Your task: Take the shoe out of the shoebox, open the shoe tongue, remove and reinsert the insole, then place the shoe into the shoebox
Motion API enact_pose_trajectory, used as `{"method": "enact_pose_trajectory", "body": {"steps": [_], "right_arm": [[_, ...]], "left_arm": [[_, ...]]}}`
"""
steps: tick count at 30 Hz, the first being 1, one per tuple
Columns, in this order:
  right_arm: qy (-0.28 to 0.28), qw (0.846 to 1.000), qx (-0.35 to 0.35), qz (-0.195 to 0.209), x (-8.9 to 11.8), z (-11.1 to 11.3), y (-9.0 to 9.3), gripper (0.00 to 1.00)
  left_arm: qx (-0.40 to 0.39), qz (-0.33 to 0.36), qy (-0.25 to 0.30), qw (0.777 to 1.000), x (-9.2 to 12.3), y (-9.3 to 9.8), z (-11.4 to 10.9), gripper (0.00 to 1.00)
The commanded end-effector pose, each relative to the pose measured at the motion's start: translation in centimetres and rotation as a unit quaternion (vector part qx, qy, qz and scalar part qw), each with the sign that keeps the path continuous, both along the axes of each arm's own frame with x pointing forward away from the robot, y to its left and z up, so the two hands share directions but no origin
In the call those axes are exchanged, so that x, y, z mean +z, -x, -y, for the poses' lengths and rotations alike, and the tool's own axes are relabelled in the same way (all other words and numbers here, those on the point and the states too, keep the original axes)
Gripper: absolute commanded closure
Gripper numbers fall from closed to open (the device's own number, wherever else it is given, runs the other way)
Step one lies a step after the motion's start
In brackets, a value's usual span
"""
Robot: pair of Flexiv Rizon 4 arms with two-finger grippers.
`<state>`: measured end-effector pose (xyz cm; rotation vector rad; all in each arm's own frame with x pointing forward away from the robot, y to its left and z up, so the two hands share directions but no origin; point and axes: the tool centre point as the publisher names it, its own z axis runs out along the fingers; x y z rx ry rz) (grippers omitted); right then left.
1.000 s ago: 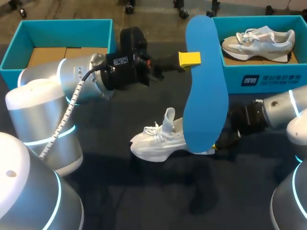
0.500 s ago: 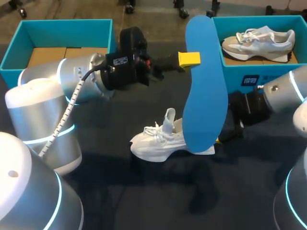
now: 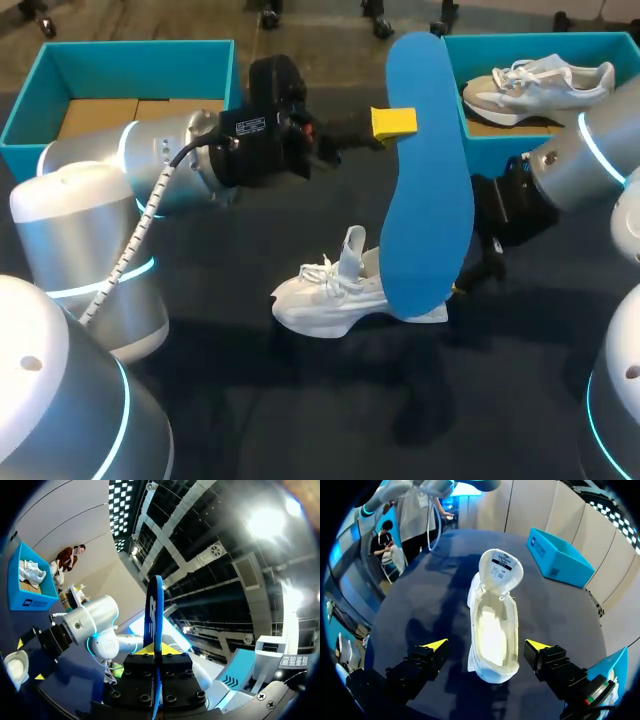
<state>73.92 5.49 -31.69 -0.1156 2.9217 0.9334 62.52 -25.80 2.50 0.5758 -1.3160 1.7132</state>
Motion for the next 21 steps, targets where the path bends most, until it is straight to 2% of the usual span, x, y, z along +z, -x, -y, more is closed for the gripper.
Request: {"method": "enact_pose_trajectory", "body": {"steps": [1,14,21], "right_arm": [[0.092,0.996,-0.011,-0.001,1.0,-0.3,0.0,0.0],[0.092,0.996,-0.011,-0.001,1.0,-0.3,0.0,0.0],[0.167,0.986,-0.03,-0.002,3.0,-0.4,0.9,0.0]], "left_arm": [[0.003,-0.001,0.001,1.0,0.0,0.3,0.1,1.0],[0.003,-0.001,0.001,1.0,0.0,0.3,0.1,1.0],[0.003,-0.001,0.001,1.0,0.0,0.3,0.1,1.0]]}}
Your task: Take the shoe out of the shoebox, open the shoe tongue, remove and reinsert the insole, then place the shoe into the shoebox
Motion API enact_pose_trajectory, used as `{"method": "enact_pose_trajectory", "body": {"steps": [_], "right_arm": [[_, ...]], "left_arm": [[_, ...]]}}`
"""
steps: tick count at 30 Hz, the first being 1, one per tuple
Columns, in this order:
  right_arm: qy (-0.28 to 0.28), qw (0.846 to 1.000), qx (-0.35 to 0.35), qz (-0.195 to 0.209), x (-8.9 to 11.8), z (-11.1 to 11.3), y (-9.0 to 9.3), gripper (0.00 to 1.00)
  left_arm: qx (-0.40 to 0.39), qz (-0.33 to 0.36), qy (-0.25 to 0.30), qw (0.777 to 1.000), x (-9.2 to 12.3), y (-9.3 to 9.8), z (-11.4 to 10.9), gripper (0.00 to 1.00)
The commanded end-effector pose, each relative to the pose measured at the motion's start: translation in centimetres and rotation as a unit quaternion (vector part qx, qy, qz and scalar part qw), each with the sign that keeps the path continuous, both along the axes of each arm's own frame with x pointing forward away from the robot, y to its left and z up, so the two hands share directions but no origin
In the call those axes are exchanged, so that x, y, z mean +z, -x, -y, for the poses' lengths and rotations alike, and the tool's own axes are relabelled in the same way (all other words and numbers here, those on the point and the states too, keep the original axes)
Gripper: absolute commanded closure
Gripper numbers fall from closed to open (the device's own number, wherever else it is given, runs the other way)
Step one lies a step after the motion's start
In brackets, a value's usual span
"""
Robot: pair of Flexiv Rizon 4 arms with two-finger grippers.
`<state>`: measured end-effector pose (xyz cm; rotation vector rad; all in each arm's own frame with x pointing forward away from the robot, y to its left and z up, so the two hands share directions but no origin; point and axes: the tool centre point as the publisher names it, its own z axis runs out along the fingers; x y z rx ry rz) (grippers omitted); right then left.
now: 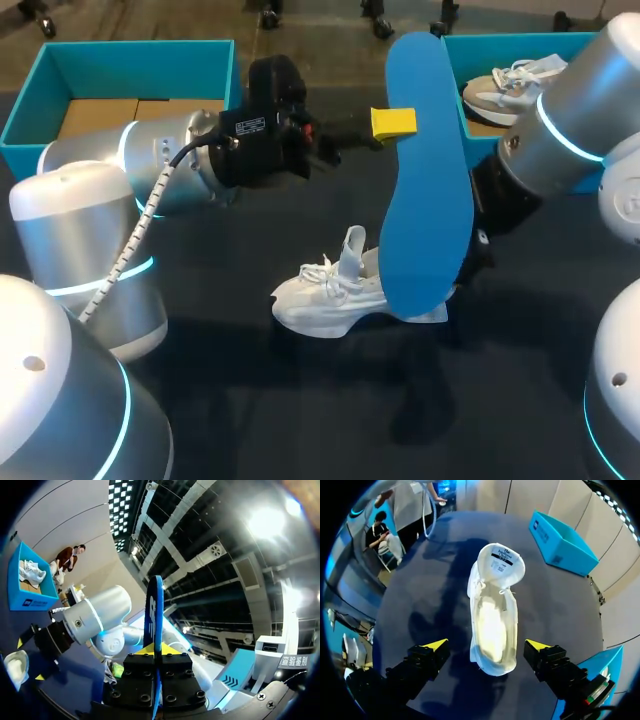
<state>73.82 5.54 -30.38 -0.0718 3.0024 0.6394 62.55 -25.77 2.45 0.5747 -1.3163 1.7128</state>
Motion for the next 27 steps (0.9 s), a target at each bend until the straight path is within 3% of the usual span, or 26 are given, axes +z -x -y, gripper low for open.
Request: {"method": "enact_pose_trajectory", "body": {"steps": [1,3,9,27], "right_arm": [[0.073,0.997,-0.013,0.0,1.8,-0.4,0.8,0.0],[0.108,0.994,-0.008,-0.001,2.2,-0.9,1.0,0.0],[0.136,0.991,-0.004,0.001,2.1,-1.3,1.1,0.0],[0.135,0.991,0.002,0.009,-0.7,-1.2,-1.8,0.0]], "left_arm": [[0.004,-0.001,0.001,1.0,0.1,0.3,0.1,1.0],[0.004,-0.001,0.001,1.0,0.1,0.3,0.1,1.0],[0.004,-0.001,0.001,1.0,0.1,0.3,0.1,1.0],[0.004,-0.001,0.001,1.0,0.1,0.3,0.1,1.0]]}}
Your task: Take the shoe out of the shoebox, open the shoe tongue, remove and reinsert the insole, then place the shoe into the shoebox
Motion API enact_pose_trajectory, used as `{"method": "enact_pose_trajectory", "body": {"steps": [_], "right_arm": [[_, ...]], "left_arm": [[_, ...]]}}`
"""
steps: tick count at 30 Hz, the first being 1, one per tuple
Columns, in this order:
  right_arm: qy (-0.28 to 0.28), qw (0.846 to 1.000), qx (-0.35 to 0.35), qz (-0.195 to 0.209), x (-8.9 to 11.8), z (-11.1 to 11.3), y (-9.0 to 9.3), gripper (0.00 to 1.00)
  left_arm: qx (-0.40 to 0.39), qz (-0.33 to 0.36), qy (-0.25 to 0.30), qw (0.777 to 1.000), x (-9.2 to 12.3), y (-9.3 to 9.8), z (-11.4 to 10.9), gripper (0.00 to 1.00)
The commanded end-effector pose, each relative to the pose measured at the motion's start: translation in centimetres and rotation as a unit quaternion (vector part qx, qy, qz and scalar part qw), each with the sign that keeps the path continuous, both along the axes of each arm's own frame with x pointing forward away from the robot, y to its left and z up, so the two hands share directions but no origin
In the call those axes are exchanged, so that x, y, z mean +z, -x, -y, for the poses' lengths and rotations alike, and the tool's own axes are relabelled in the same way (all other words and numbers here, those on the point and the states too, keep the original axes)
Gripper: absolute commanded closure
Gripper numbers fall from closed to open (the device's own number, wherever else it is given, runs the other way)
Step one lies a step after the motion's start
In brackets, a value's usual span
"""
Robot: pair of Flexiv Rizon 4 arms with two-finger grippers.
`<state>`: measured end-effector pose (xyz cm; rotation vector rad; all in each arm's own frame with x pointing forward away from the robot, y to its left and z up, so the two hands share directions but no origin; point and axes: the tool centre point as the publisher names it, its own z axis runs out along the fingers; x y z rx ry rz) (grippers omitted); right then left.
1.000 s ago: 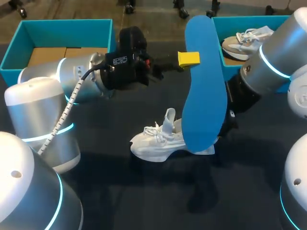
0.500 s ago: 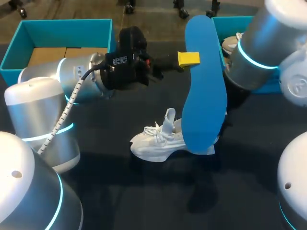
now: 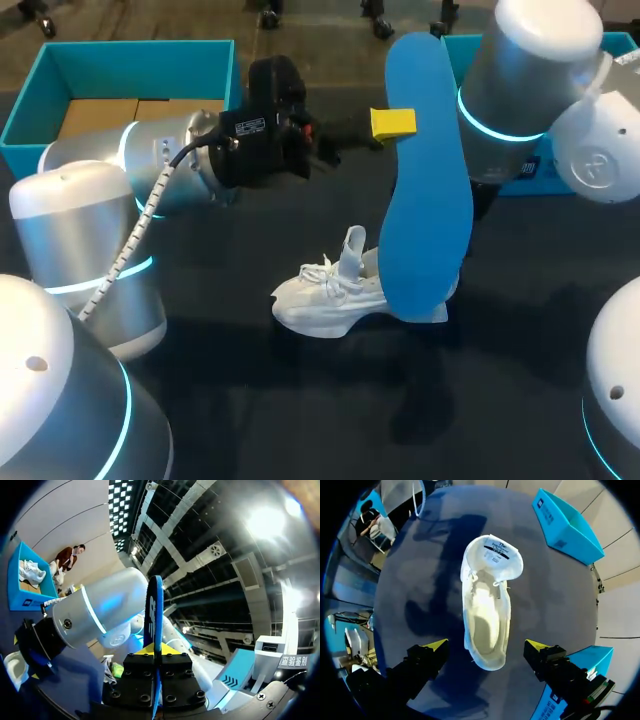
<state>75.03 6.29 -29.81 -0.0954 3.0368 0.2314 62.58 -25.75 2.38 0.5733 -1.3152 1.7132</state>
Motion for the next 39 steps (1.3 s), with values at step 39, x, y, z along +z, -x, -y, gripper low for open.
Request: {"method": "enact_pose_trajectory", "body": {"steps": [39], "right_arm": [[0.015,1.0,0.002,-0.022,-5.1,-3.8,-4.4,0.0]], "left_arm": [[0.004,-0.001,0.0,1.0,0.1,0.3,0.1,1.0]]}}
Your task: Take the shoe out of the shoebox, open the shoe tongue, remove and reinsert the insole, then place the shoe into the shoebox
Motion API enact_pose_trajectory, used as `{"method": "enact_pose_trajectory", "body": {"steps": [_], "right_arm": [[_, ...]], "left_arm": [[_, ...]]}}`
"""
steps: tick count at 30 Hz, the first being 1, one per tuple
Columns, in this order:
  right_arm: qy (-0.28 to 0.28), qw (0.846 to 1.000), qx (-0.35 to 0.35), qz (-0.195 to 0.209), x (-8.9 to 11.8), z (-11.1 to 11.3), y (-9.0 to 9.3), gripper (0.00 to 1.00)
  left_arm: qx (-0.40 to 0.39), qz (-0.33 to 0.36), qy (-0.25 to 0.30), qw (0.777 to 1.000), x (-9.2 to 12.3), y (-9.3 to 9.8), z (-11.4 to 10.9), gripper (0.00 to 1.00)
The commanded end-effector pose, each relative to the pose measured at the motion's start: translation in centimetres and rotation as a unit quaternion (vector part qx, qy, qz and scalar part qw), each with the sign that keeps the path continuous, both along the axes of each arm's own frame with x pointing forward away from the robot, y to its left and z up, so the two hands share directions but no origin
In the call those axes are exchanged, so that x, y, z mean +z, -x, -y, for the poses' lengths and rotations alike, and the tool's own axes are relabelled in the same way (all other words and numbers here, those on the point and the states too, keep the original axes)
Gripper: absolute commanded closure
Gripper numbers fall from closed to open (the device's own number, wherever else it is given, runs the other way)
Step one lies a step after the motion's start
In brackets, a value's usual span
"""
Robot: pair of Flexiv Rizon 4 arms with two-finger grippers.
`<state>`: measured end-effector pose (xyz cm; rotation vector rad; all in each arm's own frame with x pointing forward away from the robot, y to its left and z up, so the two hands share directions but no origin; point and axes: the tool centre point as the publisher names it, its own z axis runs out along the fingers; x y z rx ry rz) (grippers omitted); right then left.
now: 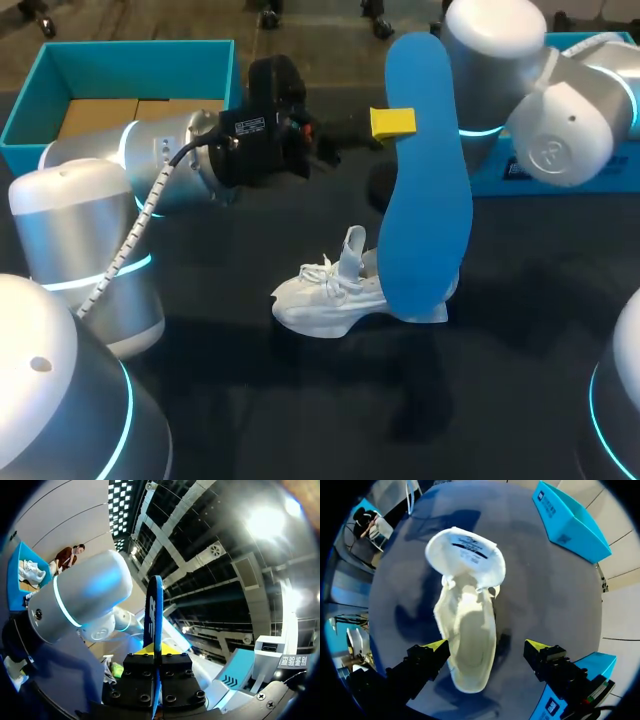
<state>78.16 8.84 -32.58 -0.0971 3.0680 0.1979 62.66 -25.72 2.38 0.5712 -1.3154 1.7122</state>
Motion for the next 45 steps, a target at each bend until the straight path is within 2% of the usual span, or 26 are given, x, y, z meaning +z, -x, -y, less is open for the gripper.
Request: {"method": "enact_pose_trajectory", "body": {"steps": [1,10,13,15,17,18,19,21,25,30,36,40,45], "right_arm": [[0.003,1.0,0.001,-0.009,-2.6,-1.4,-1.4,0.0],[-0.003,1.0,-0.014,-0.02,-4.9,-2.1,-1.5,0.0],[0.004,0.999,-0.019,-0.025,-5.6,-2.1,-1.5,0.04],[0.003,0.999,-0.025,-0.028,-6.0,-2.0,-1.5,0.1],[0.006,0.999,-0.031,-0.03,-6.4,-1.9,-1.5,0.22],[0.005,0.999,-0.033,-0.031,-6.6,-1.8,-1.5,0.33],[0.006,0.999,-0.038,-0.033,-6.6,-1.7,-1.5,0.51],[0.008,0.998,-0.043,-0.034,-6.8,-1.4,-1.5,0.64],[0.011,0.998,-0.049,-0.041,-7.3,-1.2,-1.3,1.0],[0.011,0.997,-0.059,-0.053,-7.9,-1.0,-0.9,1.0],[0.006,0.995,-0.073,-0.073,-7.5,-0.7,-0.4,1.0],[-0.002,0.987,-0.108,-0.117,-6.5,0.2,0.5,1.0],[-0.009,0.963,-0.203,-0.179,-4.8,0.9,1.9,1.0]], "left_arm": [[0.005,-0.002,0.0,1.0,0.2,0.4,0.2,1.0],[0.005,-0.002,0.0,1.0,0.2,0.4,0.2,1.0],[0.005,-0.002,0.0,1.0,0.2,0.4,0.2,1.0],[0.005,-0.002,0.0,1.0,0.2,0.4,0.2,1.0],[0.005,-0.002,0.0,1.0,0.2,0.4,0.2,1.0],[0.005,-0.002,0.0,1.0,0.2,0.4,0.2,1.0],[0.005,-0.002,0.0,1.0,0.2,0.4,0.2,1.0],[0.005,-0.002,0.0,1.0,0.2,0.4,0.2,1.0],[0.005,-0.002,0.0,1.0,0.2,0.4,0.2,1.0],[0.005,-0.002,0.0,1.0,0.2,0.4,0.2,1.0],[0.005,-0.002,0.0,1.0,0.2,0.4,0.2,1.0],[0.005,-0.002,0.0,1.0,0.2,0.4,0.2,1.0],[0.005,-0.002,0.0,1.0,0.2,0.4,0.2,1.0]]}}
